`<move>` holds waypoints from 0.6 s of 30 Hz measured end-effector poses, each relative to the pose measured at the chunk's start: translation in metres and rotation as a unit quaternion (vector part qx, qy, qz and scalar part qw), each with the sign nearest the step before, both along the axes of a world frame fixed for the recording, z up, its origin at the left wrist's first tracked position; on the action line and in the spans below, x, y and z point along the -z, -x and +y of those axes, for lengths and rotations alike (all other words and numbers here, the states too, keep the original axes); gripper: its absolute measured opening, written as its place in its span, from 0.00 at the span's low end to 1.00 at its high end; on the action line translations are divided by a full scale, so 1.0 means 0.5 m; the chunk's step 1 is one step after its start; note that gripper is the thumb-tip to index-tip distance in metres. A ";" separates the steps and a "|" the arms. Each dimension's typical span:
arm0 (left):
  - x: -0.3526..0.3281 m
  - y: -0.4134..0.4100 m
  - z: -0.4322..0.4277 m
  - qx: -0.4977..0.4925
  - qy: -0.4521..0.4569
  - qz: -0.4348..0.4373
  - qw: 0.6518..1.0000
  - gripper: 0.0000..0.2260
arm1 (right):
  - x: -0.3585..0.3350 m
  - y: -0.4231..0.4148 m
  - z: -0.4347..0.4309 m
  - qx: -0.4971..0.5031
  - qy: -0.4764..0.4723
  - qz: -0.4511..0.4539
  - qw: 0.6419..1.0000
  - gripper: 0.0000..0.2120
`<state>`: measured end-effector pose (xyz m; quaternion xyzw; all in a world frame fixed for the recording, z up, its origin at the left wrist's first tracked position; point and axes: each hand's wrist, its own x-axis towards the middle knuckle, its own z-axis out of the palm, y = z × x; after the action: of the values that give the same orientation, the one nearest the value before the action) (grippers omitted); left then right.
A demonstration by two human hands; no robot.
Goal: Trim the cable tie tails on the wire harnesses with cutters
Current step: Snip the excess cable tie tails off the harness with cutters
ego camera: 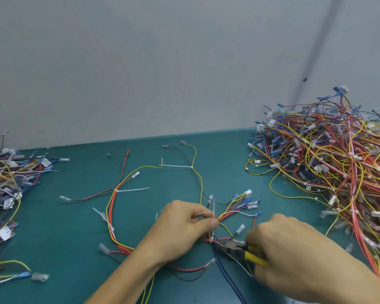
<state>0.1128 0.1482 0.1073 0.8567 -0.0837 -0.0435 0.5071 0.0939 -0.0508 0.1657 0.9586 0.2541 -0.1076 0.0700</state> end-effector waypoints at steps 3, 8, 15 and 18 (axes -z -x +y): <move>0.001 -0.003 0.004 -0.009 0.031 0.020 0.999 0.06 | 0.001 -0.001 0.001 0.005 0.005 0.002 1.000 0.10; 0.005 0.001 0.011 -0.012 0.069 0.029 0.997 0.07 | 0.007 -0.002 0.006 0.017 0.010 -0.010 1.000 0.10; 0.003 0.002 0.011 -0.006 0.075 0.033 0.997 0.07 | 0.020 -0.002 0.014 0.010 0.008 -0.024 1.000 0.08; 0.003 0.003 0.011 -0.008 0.073 0.032 0.997 0.06 | 0.023 -0.003 0.016 0.006 0.022 -0.031 0.999 0.09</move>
<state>0.1111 0.1539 0.1059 0.8164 -0.0636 -0.0609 0.5708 0.0954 -0.0428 0.1542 0.9613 0.2432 -0.0841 0.0978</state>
